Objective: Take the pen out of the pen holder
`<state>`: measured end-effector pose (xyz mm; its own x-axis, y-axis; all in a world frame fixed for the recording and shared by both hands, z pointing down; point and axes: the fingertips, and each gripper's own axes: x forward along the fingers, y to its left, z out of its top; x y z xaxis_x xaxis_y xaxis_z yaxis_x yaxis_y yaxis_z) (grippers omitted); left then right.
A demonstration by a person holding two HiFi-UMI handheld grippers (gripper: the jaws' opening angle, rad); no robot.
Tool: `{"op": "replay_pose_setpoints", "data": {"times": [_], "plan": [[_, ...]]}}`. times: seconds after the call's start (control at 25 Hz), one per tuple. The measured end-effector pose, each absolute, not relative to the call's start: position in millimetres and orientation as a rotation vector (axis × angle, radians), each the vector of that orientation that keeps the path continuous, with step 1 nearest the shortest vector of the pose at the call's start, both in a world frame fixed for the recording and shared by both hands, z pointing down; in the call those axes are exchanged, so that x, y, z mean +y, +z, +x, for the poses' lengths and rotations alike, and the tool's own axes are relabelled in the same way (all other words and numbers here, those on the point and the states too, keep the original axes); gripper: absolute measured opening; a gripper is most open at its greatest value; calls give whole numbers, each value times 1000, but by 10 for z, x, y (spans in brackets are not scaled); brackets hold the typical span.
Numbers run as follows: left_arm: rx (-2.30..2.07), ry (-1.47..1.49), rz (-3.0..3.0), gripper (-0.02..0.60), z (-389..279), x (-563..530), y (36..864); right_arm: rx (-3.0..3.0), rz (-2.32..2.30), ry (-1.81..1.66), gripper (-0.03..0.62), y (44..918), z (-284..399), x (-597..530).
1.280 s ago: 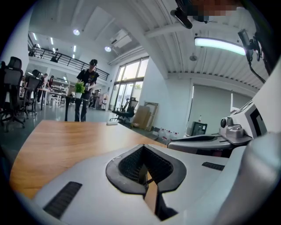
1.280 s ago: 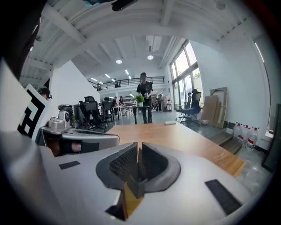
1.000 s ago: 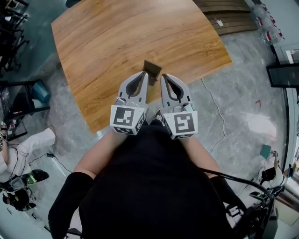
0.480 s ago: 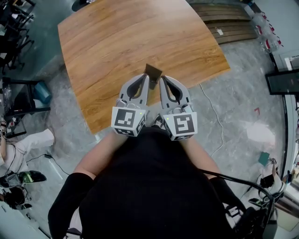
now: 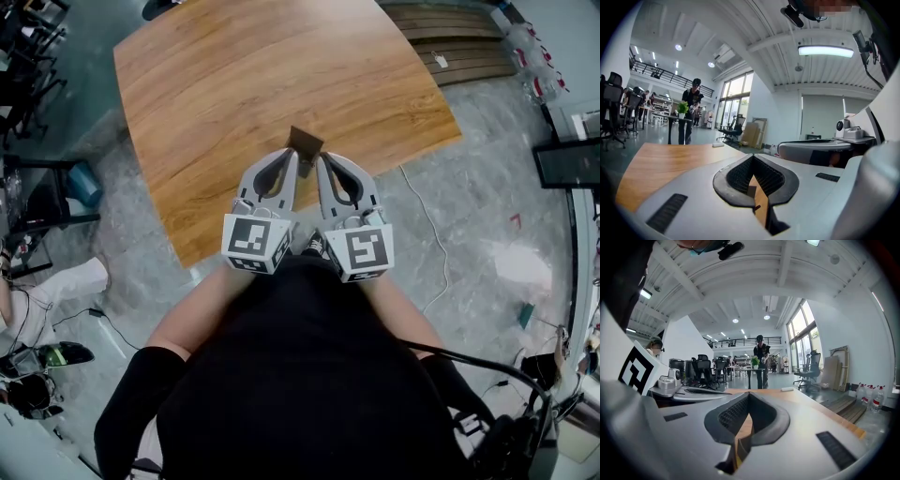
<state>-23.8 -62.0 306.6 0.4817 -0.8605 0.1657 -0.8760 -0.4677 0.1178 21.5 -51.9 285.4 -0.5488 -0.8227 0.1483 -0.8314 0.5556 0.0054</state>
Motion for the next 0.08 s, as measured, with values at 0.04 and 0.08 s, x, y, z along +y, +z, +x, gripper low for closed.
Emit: {"op": "replay_pose_setpoints", "data": {"times": [0.04,0.08], "plan": [[-1504,125,2540,6,-242,-624,3073,-2650,1415,97,14,2857,207,-520],[-1503,127,2542,6,-245,-628,3081,-2650,1412,95,14,2861,201,-522]]}}
